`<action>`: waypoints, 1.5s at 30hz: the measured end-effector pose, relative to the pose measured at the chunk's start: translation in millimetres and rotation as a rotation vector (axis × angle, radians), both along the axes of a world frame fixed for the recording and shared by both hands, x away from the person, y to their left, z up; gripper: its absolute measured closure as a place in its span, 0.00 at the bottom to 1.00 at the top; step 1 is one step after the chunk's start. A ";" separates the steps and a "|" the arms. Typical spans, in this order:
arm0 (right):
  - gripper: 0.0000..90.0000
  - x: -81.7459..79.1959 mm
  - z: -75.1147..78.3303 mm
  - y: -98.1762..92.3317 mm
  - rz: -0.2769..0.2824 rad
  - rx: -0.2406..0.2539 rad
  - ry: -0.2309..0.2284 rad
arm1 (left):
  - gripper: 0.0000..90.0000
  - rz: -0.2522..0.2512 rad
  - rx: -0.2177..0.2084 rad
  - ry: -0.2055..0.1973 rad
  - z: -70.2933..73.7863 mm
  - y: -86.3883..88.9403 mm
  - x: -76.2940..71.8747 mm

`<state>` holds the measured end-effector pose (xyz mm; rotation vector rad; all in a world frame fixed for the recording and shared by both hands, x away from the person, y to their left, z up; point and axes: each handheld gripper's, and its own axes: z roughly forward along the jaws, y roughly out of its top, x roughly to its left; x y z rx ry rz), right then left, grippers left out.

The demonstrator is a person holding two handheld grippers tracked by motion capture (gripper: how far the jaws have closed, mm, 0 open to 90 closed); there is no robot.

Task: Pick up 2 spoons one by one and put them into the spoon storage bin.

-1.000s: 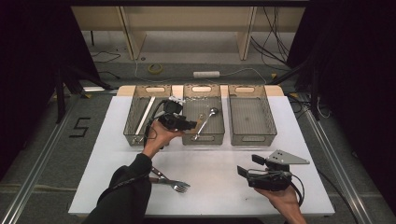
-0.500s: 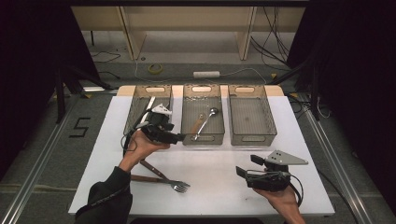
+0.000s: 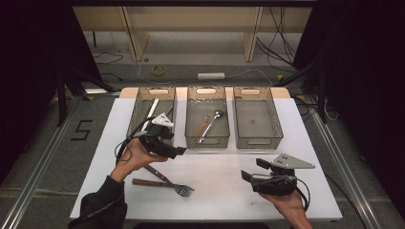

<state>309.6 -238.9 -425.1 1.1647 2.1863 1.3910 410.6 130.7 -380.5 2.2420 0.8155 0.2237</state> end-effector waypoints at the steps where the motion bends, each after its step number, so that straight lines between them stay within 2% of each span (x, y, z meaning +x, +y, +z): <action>1: 0.29 0.1 -0.1 0.1 0.001 -0.002 0.001 | 0.26 -0.002 -0.001 0.003 0.4 0.8 -1.5; 11: 0.29 -0.5 0.2 -0.1 0.000 0.000 0.002 | 0.26 -0.030 0.041 0.022 -4.1 9.2 -13.6; 16: 0.29 -0.3 -0.3 0.6 0.003 -0.002 -0.001 | 0.25 -0.030 0.030 0.027 -7.7 14.1 -16.3; 19: 0.29 -0.2 -0.6 0.9 0.004 -0.005 -0.001 | 0.25 -0.029 0.037 0.035 -10.1 19.2 -17.6; 24: 0.29 -0.1 -0.8 1.0 0.004 -0.001 -0.001 | 0.25 -0.006 0.091 0.029 -14.4 28.2 -21.6; 29: 0.29 -0.3 -0.9 2.0 0.008 -0.002 -0.002 | 0.25 -0.011 0.129 0.044 -17.6 33.9 -26.0; 37: 0.29 0.2 -1.1 2.7 0.007 -0.001 -0.004 | 0.24 -0.034 0.146 0.059 -16.6 36.6 -33.8; 41: 0.29 0.5 -1.2 2.8 0.010 0.002 -0.004 | 0.24 -0.028 0.158 0.065 -18.5 39.3 -35.6; 45: 0.29 1.1 -1.6 2.9 0.012 0.001 -0.003 | 0.24 -0.030 0.198 0.079 -22.6 41.6 -36.3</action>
